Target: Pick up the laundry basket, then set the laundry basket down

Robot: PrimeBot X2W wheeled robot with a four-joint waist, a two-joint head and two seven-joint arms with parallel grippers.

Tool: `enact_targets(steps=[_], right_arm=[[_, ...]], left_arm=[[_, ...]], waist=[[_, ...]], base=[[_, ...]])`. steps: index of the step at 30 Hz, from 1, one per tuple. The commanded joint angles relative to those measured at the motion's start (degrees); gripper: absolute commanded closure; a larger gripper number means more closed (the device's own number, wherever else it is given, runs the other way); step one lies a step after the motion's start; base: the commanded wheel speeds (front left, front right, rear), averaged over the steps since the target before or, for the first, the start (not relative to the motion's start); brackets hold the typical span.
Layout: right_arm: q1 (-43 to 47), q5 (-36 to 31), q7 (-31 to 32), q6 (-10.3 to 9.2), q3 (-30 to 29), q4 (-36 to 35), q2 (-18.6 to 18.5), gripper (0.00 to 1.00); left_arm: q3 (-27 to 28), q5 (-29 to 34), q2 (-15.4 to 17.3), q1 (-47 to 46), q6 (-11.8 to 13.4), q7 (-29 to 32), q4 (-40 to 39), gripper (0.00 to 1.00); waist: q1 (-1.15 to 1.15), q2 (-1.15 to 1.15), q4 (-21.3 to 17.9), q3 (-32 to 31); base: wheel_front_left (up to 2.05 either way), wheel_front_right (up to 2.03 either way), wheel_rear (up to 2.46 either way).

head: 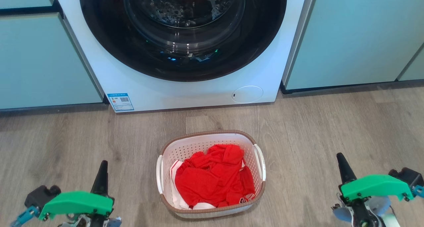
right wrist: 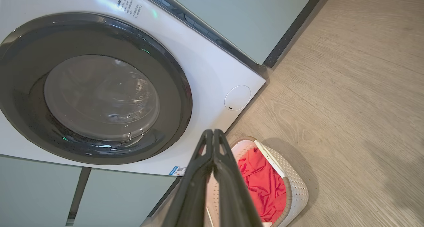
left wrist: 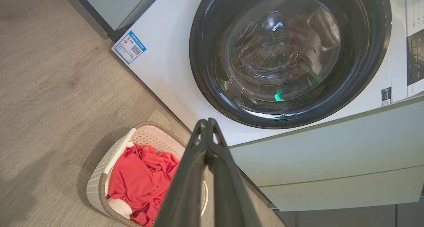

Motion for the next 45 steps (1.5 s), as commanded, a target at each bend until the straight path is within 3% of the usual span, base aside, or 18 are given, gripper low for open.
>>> enact_targets(steps=[1,45], right_arm=[[-2.83,2.16,0.44,0.21,0.25,-2.11,-0.85,1.00],[-4.88,29.82,7.83,0.33,-4.92,-2.92,-0.77,1.00]], left_arm=[[2.10,-2.09,0.44,-3.39,-0.59,0.59,-1.50,1.00],[6.46,-31.00,0.22,-9.24,-5.34,7.97,0.33,1.00]], waist=[[0.00,0.00,0.02,0.03],[0.00,0.00,0.39,0.76]], base=[[0.00,0.00,0.00],[0.00,0.00,0.00]])
